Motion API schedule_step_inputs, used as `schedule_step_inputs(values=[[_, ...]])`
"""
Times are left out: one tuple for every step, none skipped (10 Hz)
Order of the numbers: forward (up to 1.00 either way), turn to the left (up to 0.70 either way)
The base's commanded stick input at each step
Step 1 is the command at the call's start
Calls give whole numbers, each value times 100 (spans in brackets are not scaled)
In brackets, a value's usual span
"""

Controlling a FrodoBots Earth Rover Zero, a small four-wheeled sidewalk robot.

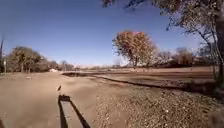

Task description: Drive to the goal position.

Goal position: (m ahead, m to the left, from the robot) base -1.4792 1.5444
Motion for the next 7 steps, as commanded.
schedule_step_inputs(values=[[50, 0], [50, 0], [50, 0], [50, 0], [50, 0], [50, 0], [50, 0]])
